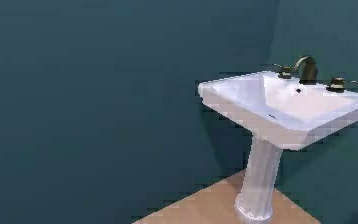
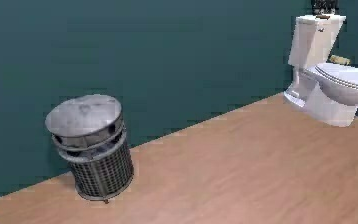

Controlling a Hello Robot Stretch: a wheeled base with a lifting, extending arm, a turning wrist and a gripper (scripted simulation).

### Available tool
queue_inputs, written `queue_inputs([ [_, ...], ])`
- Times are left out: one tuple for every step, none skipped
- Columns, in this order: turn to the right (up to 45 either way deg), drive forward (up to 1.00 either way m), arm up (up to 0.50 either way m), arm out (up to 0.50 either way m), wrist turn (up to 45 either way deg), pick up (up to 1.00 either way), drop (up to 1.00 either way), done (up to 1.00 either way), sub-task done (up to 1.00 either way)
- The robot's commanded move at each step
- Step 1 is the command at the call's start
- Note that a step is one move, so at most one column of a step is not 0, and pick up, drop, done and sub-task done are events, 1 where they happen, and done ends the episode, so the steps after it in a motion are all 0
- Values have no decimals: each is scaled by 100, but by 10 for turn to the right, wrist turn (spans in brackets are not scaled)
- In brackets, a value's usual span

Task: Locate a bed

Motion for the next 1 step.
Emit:
queue_inputs([
  [-450,0,0,0,0,0,0,0,0],
])
